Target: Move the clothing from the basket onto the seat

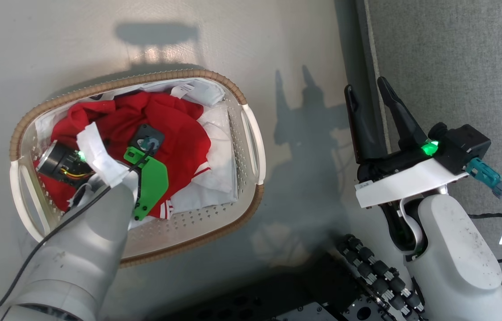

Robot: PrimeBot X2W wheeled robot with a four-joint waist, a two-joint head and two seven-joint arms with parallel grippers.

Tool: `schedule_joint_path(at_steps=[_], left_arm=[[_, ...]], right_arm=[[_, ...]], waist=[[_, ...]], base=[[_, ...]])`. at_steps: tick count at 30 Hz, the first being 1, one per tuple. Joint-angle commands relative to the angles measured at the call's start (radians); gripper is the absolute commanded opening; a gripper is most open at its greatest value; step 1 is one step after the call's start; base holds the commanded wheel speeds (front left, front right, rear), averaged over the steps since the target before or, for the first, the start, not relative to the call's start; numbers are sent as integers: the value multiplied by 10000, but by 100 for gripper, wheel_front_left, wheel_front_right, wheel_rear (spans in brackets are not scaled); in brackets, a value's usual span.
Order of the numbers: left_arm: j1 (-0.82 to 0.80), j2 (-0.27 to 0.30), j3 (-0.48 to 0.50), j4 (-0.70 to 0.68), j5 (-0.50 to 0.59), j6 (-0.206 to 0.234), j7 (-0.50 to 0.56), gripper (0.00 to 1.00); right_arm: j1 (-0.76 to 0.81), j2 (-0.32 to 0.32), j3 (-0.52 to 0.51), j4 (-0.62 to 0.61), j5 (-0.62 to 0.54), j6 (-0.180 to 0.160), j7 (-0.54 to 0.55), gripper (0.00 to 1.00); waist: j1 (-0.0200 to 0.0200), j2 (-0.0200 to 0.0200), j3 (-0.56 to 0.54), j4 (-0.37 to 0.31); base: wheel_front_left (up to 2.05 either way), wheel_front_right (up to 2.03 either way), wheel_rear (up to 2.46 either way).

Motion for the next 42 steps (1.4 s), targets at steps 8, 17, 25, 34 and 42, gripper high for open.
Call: schedule_joint_path(at_steps=[8,17,25,34,42], left_arm=[[-346,1019,-210,77,-53,-704,-522,100],[-328,1133,-335,158,-237,-887,-652,0],[15,1090,-369,150,-437,-929,-1329,0],[556,859,-214,173,-975,-1178,-2348,0],[1451,307,-175,187,-1450,-1351,-3266,0]], right_arm=[[-183,-16,61,-159,114,-14,-17,100],[-253,-16,18,-102,150,-14,-17,100],[-374,-16,-87,30,179,-14,-17,100],[-318,-16,-84,305,122,-14,-17,100],[48,-22,-182,676,-148,-14,-17,100]], waist=[[0,0,358,-95],[0,0,373,-109],[0,0,-201,-211],[0,0,-1497,-236],[0,0,-3117,211]], base=[[0,0,0],[0,0,0],[0,0,0],[0,0,0],[0,0,0]])
